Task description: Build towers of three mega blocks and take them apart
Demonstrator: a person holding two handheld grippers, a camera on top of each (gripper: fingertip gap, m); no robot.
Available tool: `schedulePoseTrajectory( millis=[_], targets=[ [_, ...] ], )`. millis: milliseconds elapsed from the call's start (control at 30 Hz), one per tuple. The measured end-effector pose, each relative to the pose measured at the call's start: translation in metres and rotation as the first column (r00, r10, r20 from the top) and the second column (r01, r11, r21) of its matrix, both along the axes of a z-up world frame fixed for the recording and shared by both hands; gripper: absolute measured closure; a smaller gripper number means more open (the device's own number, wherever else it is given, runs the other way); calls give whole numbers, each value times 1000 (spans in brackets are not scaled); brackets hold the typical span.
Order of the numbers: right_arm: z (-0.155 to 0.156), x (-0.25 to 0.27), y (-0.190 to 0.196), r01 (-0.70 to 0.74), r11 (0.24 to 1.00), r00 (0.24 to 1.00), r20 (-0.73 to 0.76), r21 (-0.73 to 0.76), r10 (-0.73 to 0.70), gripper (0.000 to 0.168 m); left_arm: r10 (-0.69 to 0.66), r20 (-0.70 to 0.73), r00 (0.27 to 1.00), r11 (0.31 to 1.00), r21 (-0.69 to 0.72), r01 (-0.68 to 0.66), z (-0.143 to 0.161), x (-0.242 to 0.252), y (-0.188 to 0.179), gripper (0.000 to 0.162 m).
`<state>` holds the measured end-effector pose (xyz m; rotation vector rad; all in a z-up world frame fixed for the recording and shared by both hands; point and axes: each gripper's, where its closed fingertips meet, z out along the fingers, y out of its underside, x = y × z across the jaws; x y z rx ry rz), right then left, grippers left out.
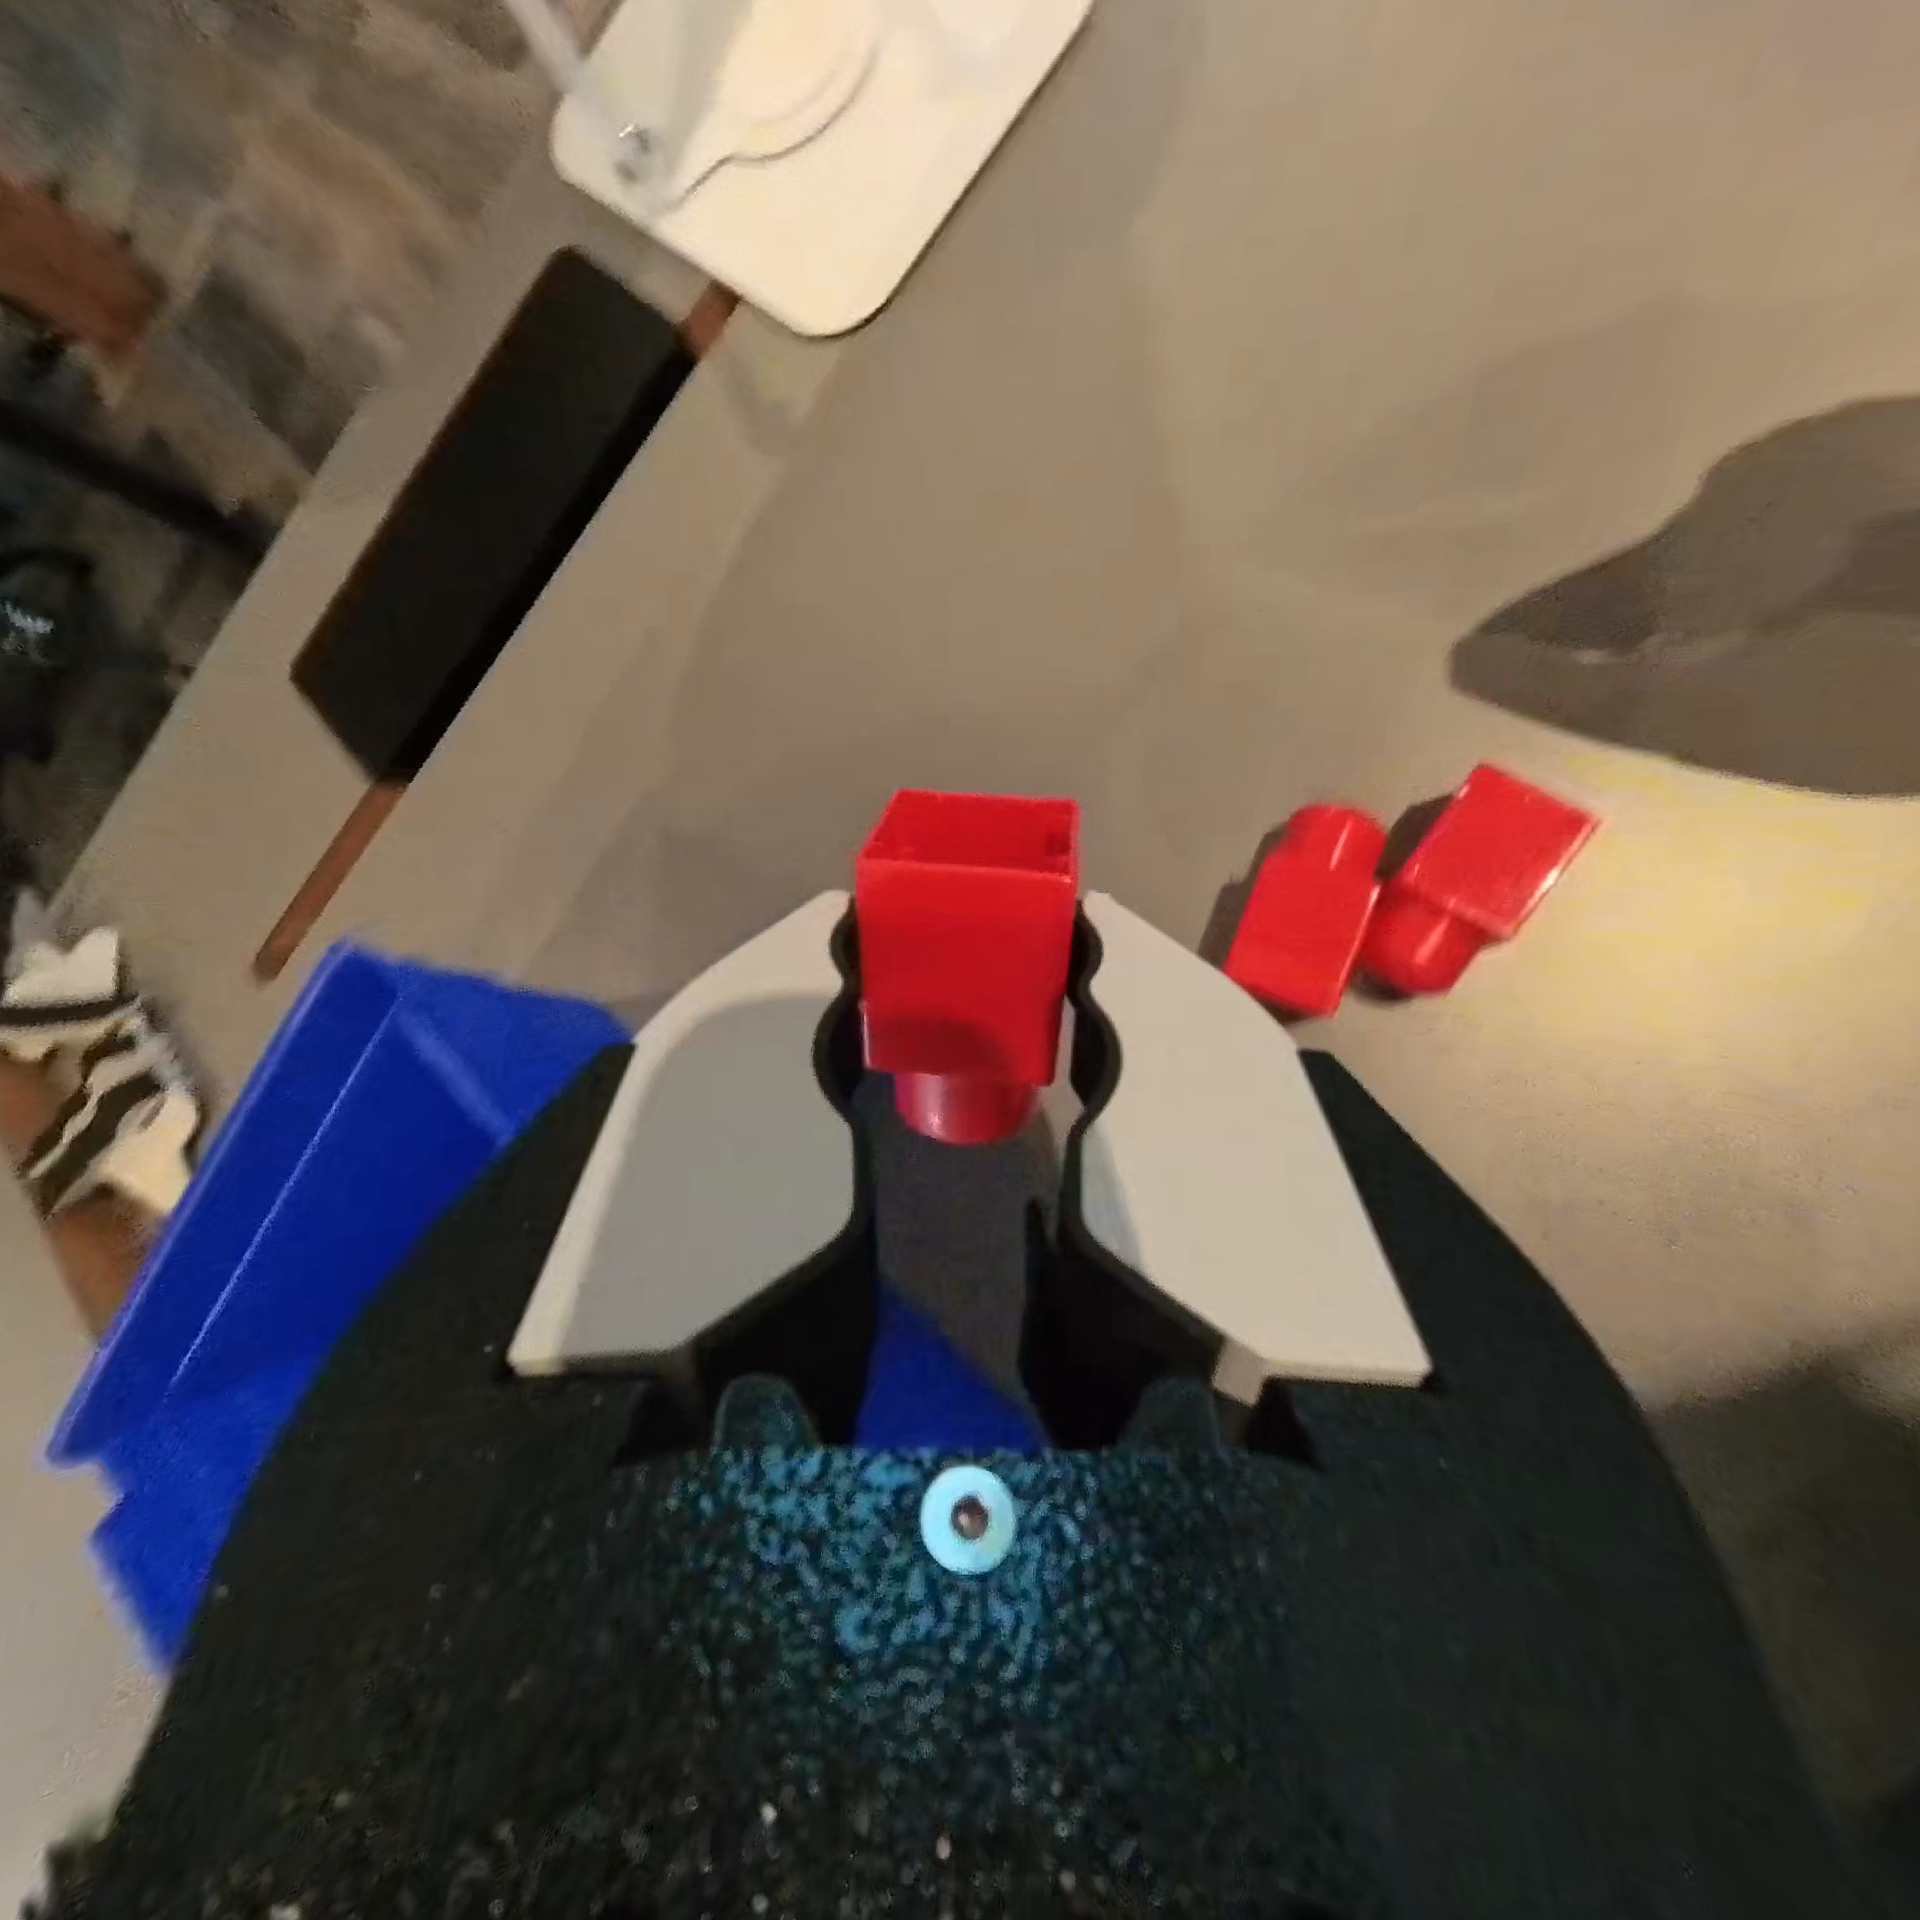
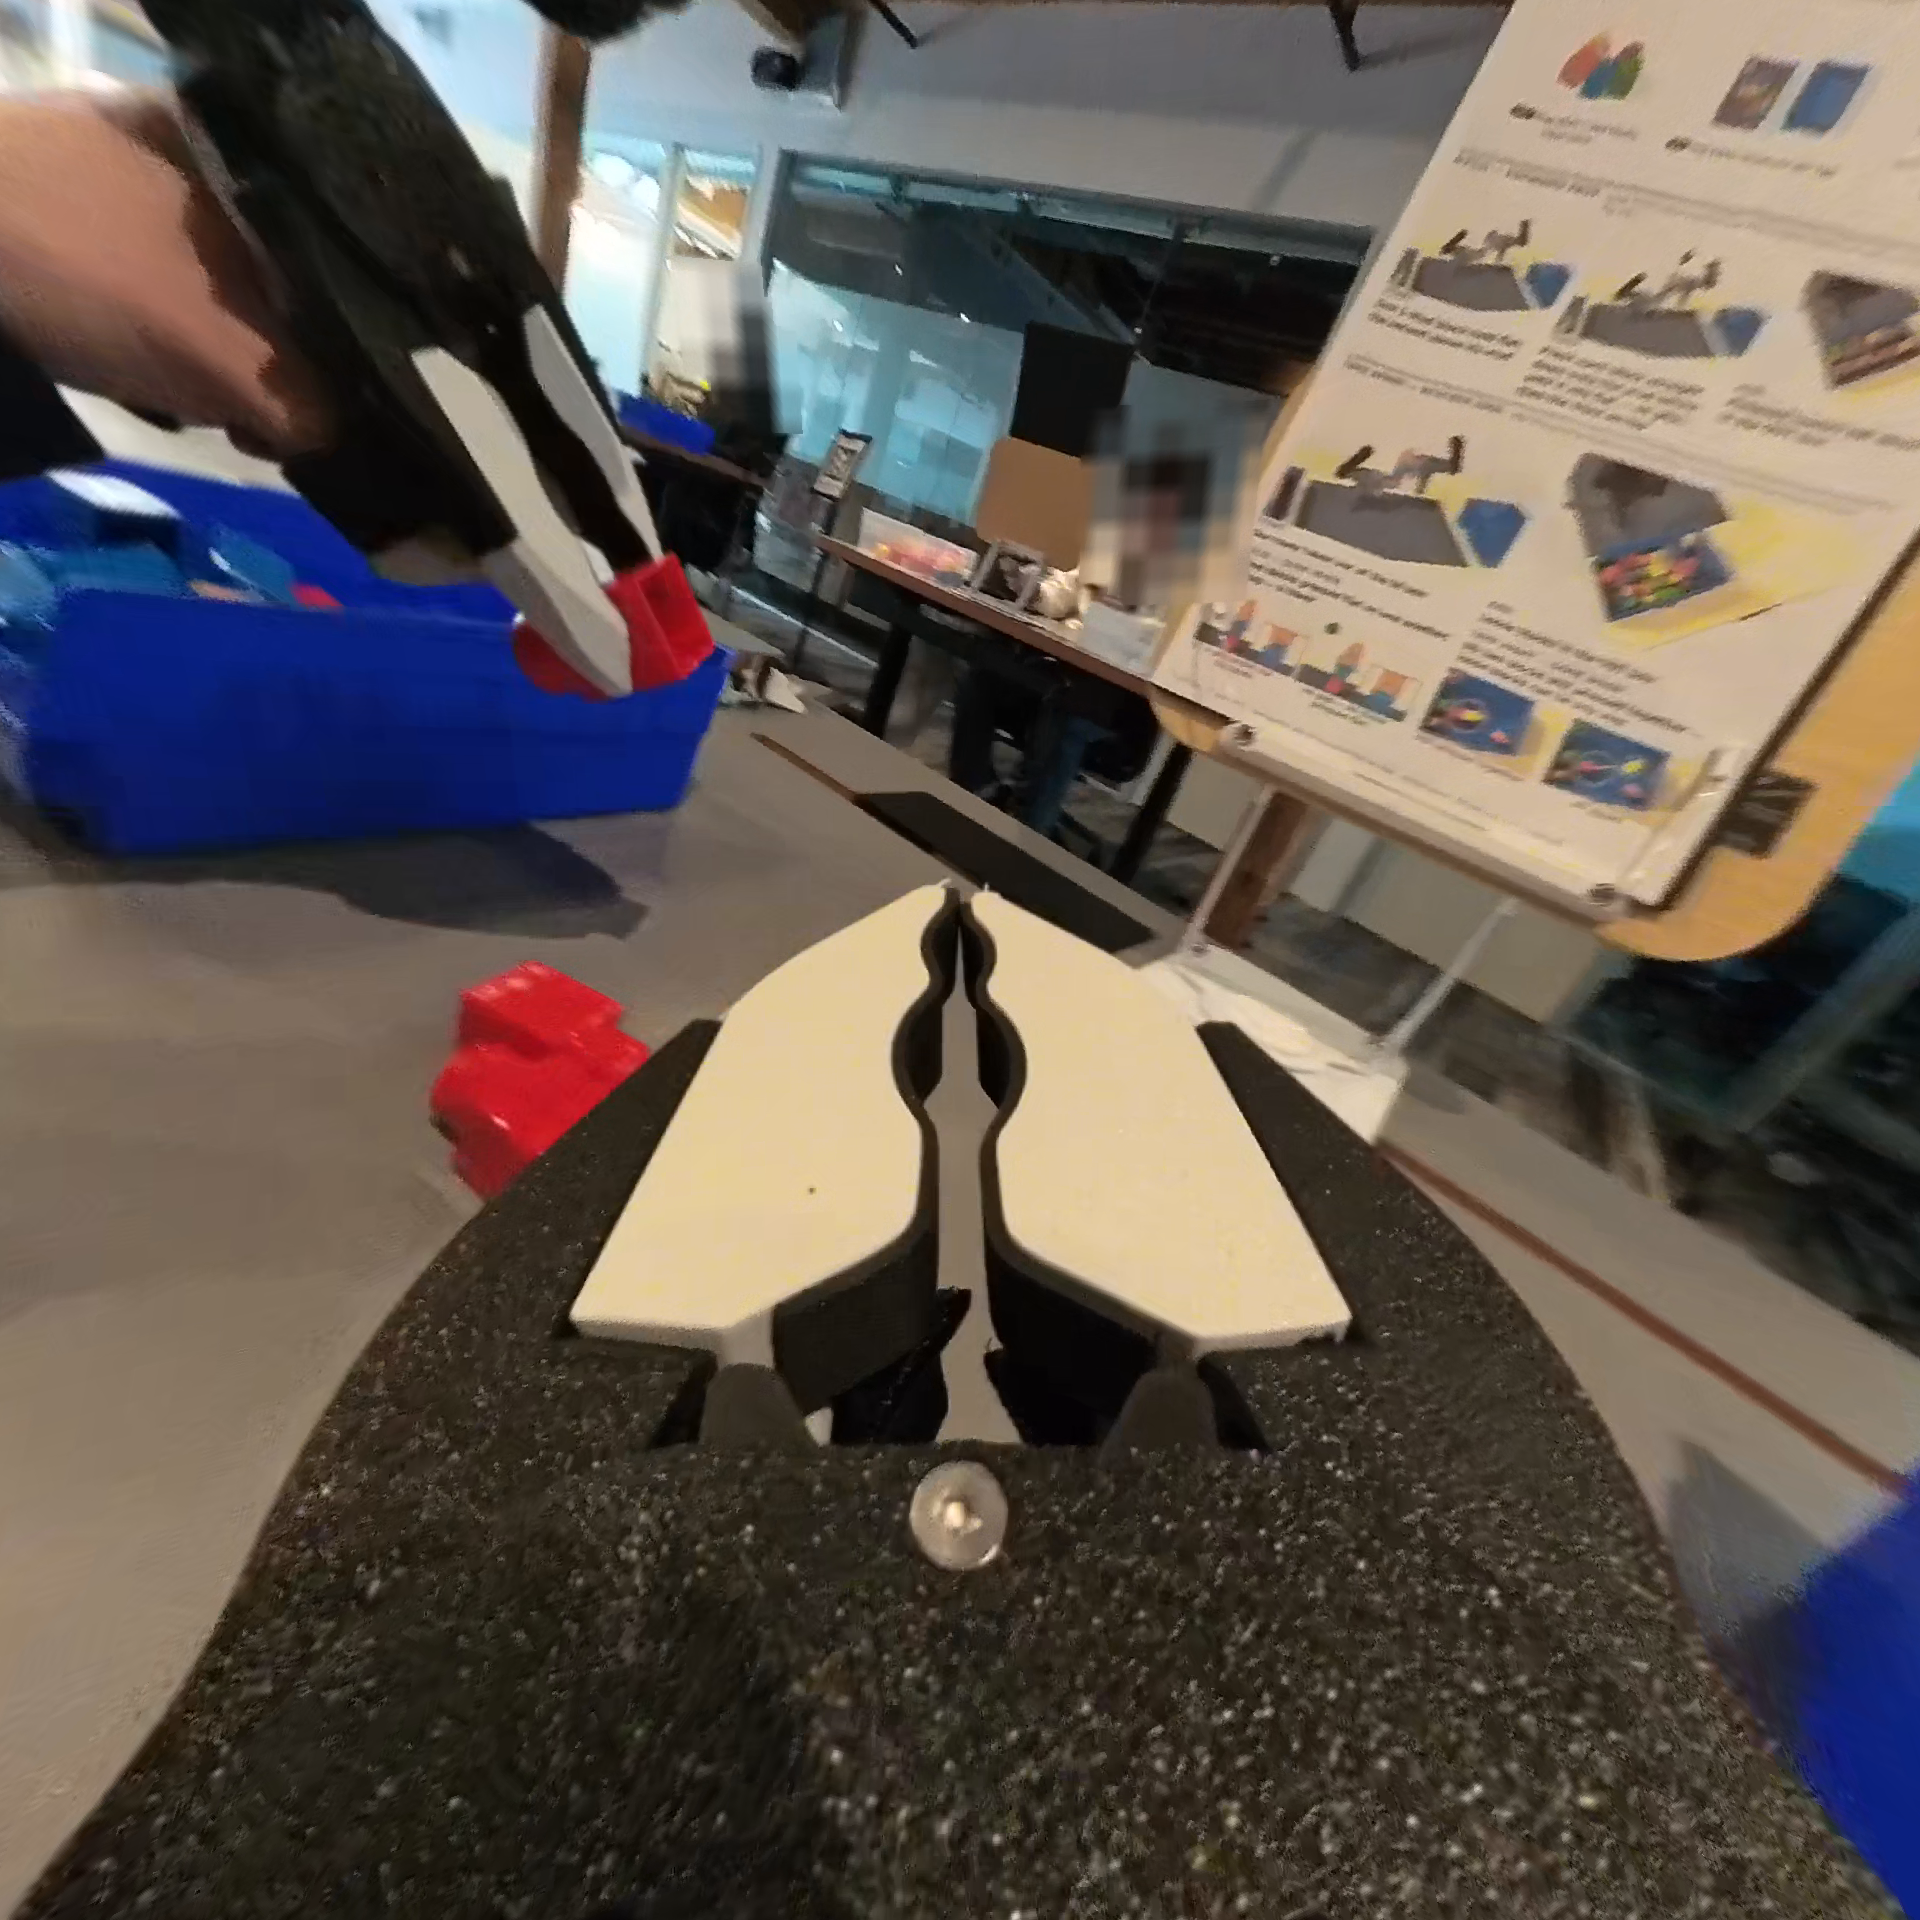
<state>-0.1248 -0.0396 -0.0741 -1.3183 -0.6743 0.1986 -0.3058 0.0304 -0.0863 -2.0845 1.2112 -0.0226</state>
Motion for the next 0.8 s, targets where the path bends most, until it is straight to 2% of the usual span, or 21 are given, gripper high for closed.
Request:
schedulePoseTrajectory(
  millis=[33, 133, 200, 267, 333, 433, 533, 667, 733, 800],
  targets=[
    [1, 8, -1, 28, 999, 998, 47, 23, -29, 168, -14, -7, 1000, 1000, 5, 14, -11, 17, 2, 125],
    [-5, 31, -4, 88, 992, 974, 200, 95, -105, 168, 3, 26, 1000, 1000, 20, -4, -39, 61, 15, 125],
    [-16, 42, -5, 97, 992, 960, 255, 84, -116, 168, 3, 44, 999, 1000, 1, -3, -54, 83, 21, 125],
    [-26, 54, -4, 125, 992, 961, 245, 30, -129, 168, -2, 53, 999, 999, -31, 4, -68, 100, 25, 125],
    [-30, 69, 0, 177, 983, 971, 170, -51, -166, 168, -6, 47, 999, 998, -64, 9, -79, 113, 26, 125],
    [-30, 72, 0, 119, 983, 993, 34, -138, -115, 168, -22, 34, 999, 992, -120, 26, -91, 127, 25, 125],
    [-32, 70, -1, 69, 983, 997, -11, -172, -72, 168, -36, 48, 998, 981, -188, 45, -100, 140, 20, 125],
    [-41, 61, -4, -26, 973, 1000, -9, -230, 24, 161, -31, 79, 996, 964, -260, 51, -107, 144, 18, 117],
    [-44, 49, -5, -121, 953, 992, 4, -279, 127, 156, -12, 96, 995, 966, -256, 36, -102, 137, 18, 113],
    [-46, 36, -1, -200, 923, 966, 90, -329, 241, 144, 10, 145, 989, 971, -239, 25, -90, 127, 16, 111]
  ],
)
